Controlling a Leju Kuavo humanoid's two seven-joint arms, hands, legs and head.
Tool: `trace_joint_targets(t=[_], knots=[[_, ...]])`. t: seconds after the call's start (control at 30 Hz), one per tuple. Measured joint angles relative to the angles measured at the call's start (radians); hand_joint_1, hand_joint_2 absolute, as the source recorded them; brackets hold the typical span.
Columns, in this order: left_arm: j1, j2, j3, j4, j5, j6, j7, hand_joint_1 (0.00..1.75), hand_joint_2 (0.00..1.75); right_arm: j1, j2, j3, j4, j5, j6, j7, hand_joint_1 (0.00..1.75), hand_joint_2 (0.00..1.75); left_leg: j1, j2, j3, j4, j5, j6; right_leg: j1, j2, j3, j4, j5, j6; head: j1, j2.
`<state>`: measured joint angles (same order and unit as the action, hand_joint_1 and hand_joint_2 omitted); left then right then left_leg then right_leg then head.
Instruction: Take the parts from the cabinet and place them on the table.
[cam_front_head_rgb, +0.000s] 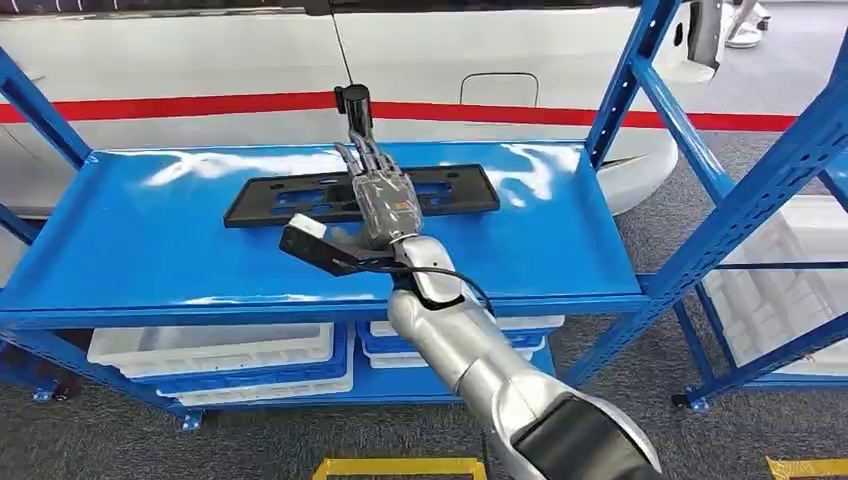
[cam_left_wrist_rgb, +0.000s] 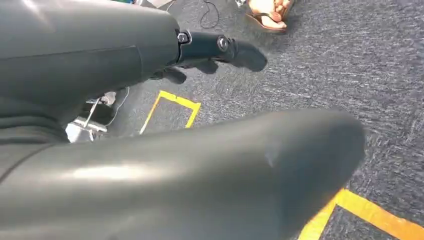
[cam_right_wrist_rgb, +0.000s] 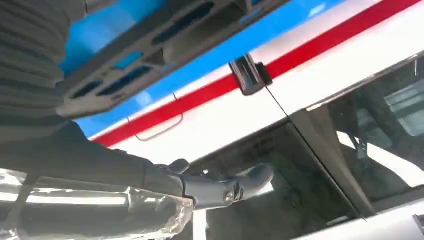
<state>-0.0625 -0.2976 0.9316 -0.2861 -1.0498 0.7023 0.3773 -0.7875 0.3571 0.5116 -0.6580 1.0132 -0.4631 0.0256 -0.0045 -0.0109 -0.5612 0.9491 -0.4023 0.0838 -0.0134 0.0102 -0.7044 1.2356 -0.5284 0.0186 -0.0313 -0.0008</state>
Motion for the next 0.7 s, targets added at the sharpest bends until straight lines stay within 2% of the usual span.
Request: trace_joint_targets(t=[0.03, 0.07, 0.1, 0.13, 0.17, 0.2, 0.23, 0.27, 0.3, 0.33, 0.37, 0.4, 0.47, 0.5, 0.53, 0.57, 0.6, 0.67, 0.7], knots=[[0.0, -0.003, 0.016, -0.003, -0.01, 0.0, 0.0, 0.0, 0.0, 0.004, -0.001, 0.006, 0.0, -0.006, 0.0, 0.002, 0.0, 1.75, 0.002, 0.0, 0.0, 0.001, -0.001, -0.004, -0.004, 0.0, -0.03, 0.051, -0.011, 0.012, 0.0, 0.0], [0.0, -0.005, 0.031, -0.004, -0.018, 0.0, 0.0, 0.0, 0.0, 0.005, -0.002, 0.013, 0.001, -0.01, 0.0, 0.002, 0.0, 1.75, 0.005, 0.0, 0.002, 0.002, -0.002, -0.011, -0.01, -0.001, -0.031, 0.041, -0.005, 0.018, 0.0, 0.0], [0.0, -0.007, 0.044, -0.005, -0.023, 0.0, 0.0, 0.0, 0.0, 0.005, -0.002, 0.018, 0.0, -0.012, 0.0, 0.002, 0.0, 1.75, 0.009, 0.0, 0.004, 0.003, -0.004, -0.018, -0.015, -0.002, -0.009, -0.009, 0.017, 0.03, 0.0, 0.0], [0.0, -0.008, 0.055, -0.005, -0.026, 0.0, 0.0, 0.0, 0.0, 0.004, -0.001, 0.024, 0.0, -0.013, 0.001, 0.002, 0.0, 1.75, 0.015, 0.0, 0.007, 0.007, -0.009, -0.027, -0.022, -0.004, 0.031, -0.095, 0.054, 0.041, 0.0, 0.0], [-0.001, -0.011, 0.063, -0.006, -0.028, 0.0, 0.0, 0.0, 0.0, 0.004, 0.0, 0.029, 0.0, -0.015, 0.002, 0.002, 0.0, 1.75, 0.02, -0.001, 0.009, 0.017, -0.017, -0.039, -0.03, -0.007, 0.083, -0.2, 0.1, 0.065, 0.0, 0.0], [-0.001, -0.011, 0.07, -0.009, -0.028, 0.0, 0.0, 0.0, 0.0, 0.005, -0.002, 0.032, 0.001, -0.016, 0.002, 0.002, 0.0, 1.75, 0.021, 0.0, 0.007, 0.028, -0.027, -0.054, -0.034, -0.01, 0.101, -0.247, 0.114, 0.072, 0.001, 0.0], [-0.003, -0.011, 0.078, -0.012, -0.029, 0.0, 0.0, 0.0, 0.0, 0.004, -0.002, 0.037, 0.002, -0.017, 0.004, 0.002, 0.0, 1.75, 0.017, -0.001, 0.003, 0.034, -0.033, -0.064, -0.019, -0.009, 0.092, -0.252, 0.076, 0.038, 0.005, 0.0], [-0.004, -0.013, 0.081, -0.012, -0.031, 0.0, 0.0, 0.0, 0.0, 0.004, -0.001, 0.039, 0.002, -0.017, 0.004, 0.002, 0.0, 1.75, 0.015, 0.001, -0.002, 0.034, -0.038, -0.07, -0.019, -0.01, 0.104, -0.245, 0.084, 0.025, 0.003, 0.0], [-0.004, -0.014, 0.088, -0.013, -0.034, 0.0, 0.0, 0.0, 0.0, 0.005, 0.001, 0.041, 0.002, -0.018, 0.004, 0.002, 0.0, 1.75, 0.019, 0.002, 0.001, 0.043, -0.038, -0.077, -0.024, -0.007, 0.102, -0.244, 0.098, 0.006, 0.002, 0.0], [-0.004, -0.014, 0.091, -0.013, -0.034, 0.0, 0.0, 0.0, 0.0, 0.005, 0.002, 0.043, 0.002, -0.017, 0.004, 0.002, 0.0, 1.75, 0.022, 0.002, 0.004, 0.043, -0.04, -0.08, -0.023, -0.005, 0.104, -0.242, 0.097, -0.002, 0.001, 0.0], [-0.005, -0.014, 0.095, -0.015, -0.035, 0.0, 0.0, 0.0, 0.0, 0.005, 0.003, 0.047, 0.002, -0.017, 0.004, 0.002, 0.0, 1.75, 0.03, 0.003, 0.005, 0.048, -0.048, -0.087, -0.027, -0.001, 0.118, -0.242, 0.098, -0.009, 0.0, 0.0], [-0.006, -0.014, 0.098, -0.016, -0.037, 0.0, 0.0, 0.0, 0.0, 0.003, 0.002, 0.047, 0.002, -0.018, 0.004, 0.002, 0.0, 1.75, 0.031, 0.008, -0.006, 0.079, -0.054, -0.091, -0.024, -0.001, 0.126, -0.243, 0.093, -0.017, 0.002, 0.0], [-0.009, -0.015, 0.113, -0.017, -0.054, 0.0, -0.001, 0.0, 0.0, -0.001, 0.002, 0.054, 0.002, -0.024, 0.004, 0.002, 0.0, 1.75, 0.032, 0.01, -0.089, 0.224, -0.101, -0.1, -0.017, -0.001, 0.135, -0.243, 0.084, -0.029, -0.001, 0.0], [-0.009, -0.016, 0.121, -0.019, -0.066, 0.0, -0.002, 0.0, 0.0, 0.0, 0.002, 0.058, 0.003, -0.03, 0.004, 0.002, 0.0, 1.75, 0.032, 0.011, -0.138, 0.296, -0.133, -0.102, -0.012, 0.0, 0.138, -0.243, 0.08, -0.036, -0.002, 0.0], [-0.009, -0.016, 0.13, -0.02, -0.076, 0.0, -0.004, 0.0, 0.0, 0.0, 0.002, 0.062, 0.005, -0.035, 0.004, 0.002, 0.0, 1.75, 0.032, 0.011, -0.18, 0.348, -0.154, -0.101, -0.008, 0.002, 0.143, -0.243, 0.074, -0.037, -0.002, 0.0], [-0.009, -0.016, 0.14, -0.021, -0.082, 0.0, -0.008, 0.0, 0.0, 0.0, 0.002, 0.067, 0.007, -0.038, 0.004, 0.003, 0.0, 1.75, 0.031, 0.011, -0.2, 0.353, -0.144, -0.098, -0.003, 0.005, 0.148, -0.243, 0.069, -0.039, -0.002, 0.0], [-0.009, -0.017, 0.15, -0.022, -0.089, 0.0, -0.017, 0.0, 0.0, 0.0, 0.002, 0.071, 0.009, -0.04, 0.004, 0.004, 0.0, 1.75, 0.029, 0.011, -0.195, 0.312, -0.107, -0.091, 0.002, 0.008, 0.156, -0.243, 0.065, -0.04, -0.002, 0.0], [-0.01, -0.019, 0.171, -0.026, -0.102, 0.0, -0.041, 0.0, 0.0, -0.002, 0.002, 0.076, 0.009, -0.048, 0.004, 0.004, 0.0, 1.75, 0.017, 0.01, -0.134, 0.14, 0.019, -0.057, 0.013, 0.011, 0.178, -0.244, 0.052, -0.041, -0.002, 0.0], [-0.01, -0.019, 0.183, -0.029, -0.112, 0.001, -0.044, 0.0, 0.0, -0.003, 0.002, 0.08, 0.009, -0.053, 0.004, 0.004, 0.0, 1.75, 0.004, 0.01, -0.109, 0.065, 0.063, -0.034, 0.012, 0.011, 0.184, -0.246, 0.045, -0.042, -0.001, 0.0]])
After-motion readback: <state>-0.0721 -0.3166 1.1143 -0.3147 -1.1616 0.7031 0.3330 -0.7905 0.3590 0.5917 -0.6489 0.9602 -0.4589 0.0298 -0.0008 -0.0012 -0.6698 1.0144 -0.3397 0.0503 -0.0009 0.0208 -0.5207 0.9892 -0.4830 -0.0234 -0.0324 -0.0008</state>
